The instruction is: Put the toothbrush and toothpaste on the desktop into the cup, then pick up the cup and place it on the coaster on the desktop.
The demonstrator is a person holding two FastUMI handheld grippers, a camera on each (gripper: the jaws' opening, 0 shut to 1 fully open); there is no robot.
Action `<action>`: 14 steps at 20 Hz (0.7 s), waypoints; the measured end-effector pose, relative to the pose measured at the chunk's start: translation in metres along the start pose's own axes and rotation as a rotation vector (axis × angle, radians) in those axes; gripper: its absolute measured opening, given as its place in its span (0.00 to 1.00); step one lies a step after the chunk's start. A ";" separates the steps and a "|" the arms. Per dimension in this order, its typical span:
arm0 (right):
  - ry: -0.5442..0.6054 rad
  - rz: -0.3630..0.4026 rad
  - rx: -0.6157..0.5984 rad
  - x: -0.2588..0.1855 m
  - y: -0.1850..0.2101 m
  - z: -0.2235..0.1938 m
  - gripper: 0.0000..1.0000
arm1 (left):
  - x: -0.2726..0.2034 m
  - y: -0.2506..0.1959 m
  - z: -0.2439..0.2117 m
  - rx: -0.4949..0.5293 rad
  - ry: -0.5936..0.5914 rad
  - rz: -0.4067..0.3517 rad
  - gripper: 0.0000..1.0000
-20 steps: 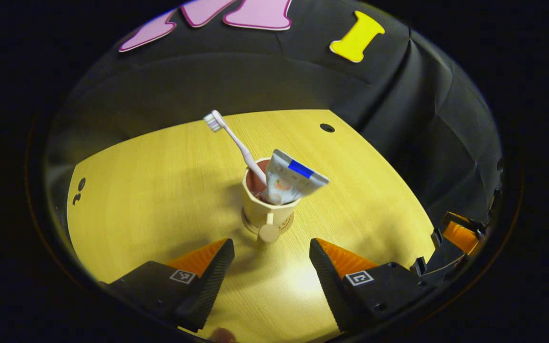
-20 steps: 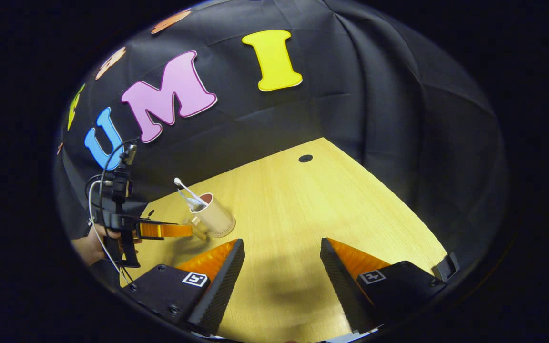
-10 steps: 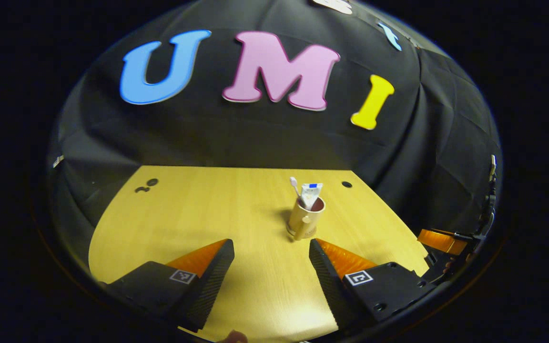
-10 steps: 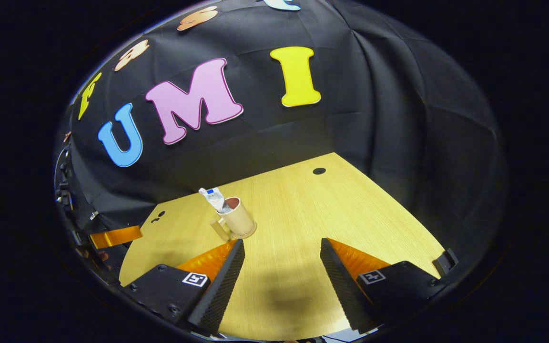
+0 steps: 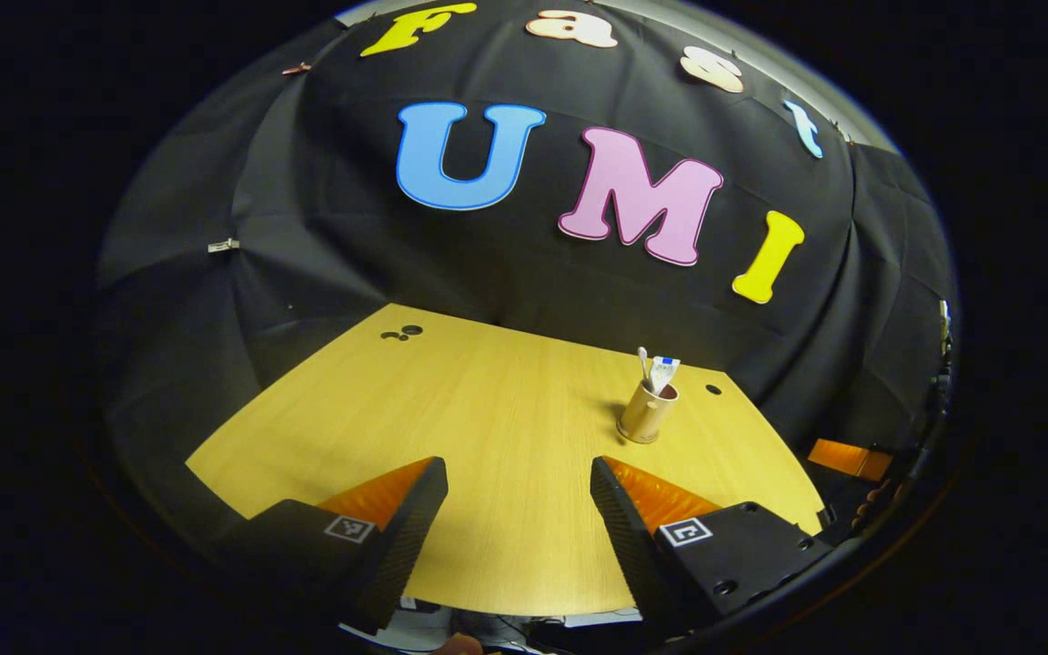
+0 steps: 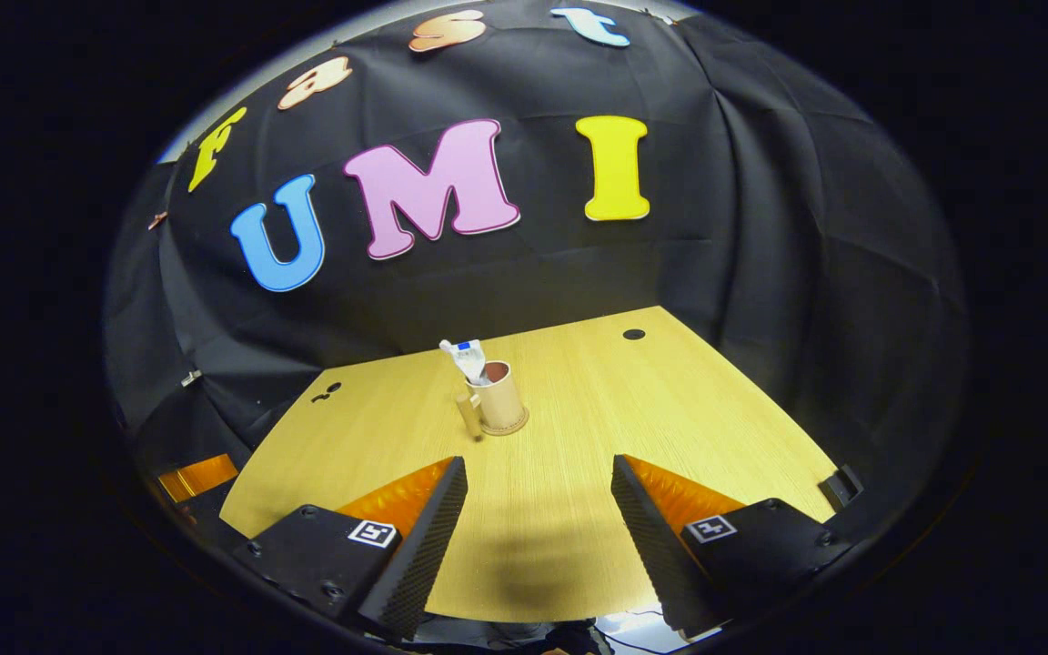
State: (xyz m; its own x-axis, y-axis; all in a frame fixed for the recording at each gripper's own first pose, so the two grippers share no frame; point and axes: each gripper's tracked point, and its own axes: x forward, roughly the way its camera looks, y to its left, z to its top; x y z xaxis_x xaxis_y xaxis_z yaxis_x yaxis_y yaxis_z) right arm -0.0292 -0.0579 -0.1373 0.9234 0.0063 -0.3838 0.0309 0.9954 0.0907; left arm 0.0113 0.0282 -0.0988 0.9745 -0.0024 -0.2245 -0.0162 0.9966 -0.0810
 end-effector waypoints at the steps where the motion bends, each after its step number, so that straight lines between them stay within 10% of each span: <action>1: -0.003 0.000 -0.030 -0.005 0.005 -0.003 0.98 | -0.007 0.000 0.001 0.018 -0.010 0.000 0.98; 14: 0.049 0.019 -0.082 -0.054 0.057 -0.054 0.98 | -0.050 -0.023 -0.007 0.166 -0.034 -0.181 0.98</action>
